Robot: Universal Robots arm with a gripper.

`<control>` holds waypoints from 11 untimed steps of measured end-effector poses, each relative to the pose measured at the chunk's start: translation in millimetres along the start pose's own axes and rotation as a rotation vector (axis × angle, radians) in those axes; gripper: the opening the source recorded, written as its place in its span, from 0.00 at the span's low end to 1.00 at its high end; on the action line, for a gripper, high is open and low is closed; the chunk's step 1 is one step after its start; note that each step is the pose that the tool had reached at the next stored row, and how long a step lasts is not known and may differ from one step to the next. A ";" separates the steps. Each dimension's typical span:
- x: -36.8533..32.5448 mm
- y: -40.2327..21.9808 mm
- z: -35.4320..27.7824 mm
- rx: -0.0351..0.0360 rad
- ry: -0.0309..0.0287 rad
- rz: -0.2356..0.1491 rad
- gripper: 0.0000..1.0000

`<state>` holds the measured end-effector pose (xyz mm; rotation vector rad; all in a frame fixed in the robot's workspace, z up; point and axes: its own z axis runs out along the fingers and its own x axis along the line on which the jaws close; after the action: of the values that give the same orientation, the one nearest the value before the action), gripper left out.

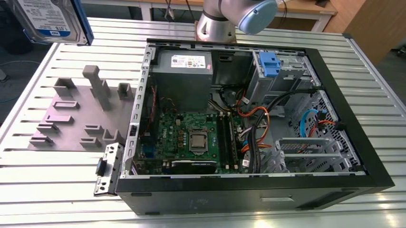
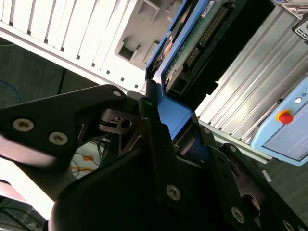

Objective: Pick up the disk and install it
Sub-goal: 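Pick up the disk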

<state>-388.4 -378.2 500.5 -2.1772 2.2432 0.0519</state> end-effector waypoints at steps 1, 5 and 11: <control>0.0 -0.2 0.0 0.0001 -0.0001 0.000 0.36; 0.0 -3.0 -0.1 -0.0001 0.0001 0.000 0.36; -0.2 -8.0 -0.1 0.0000 0.0000 0.000 0.36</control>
<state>-380.4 -378.3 500.5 -2.1771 2.2434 0.0519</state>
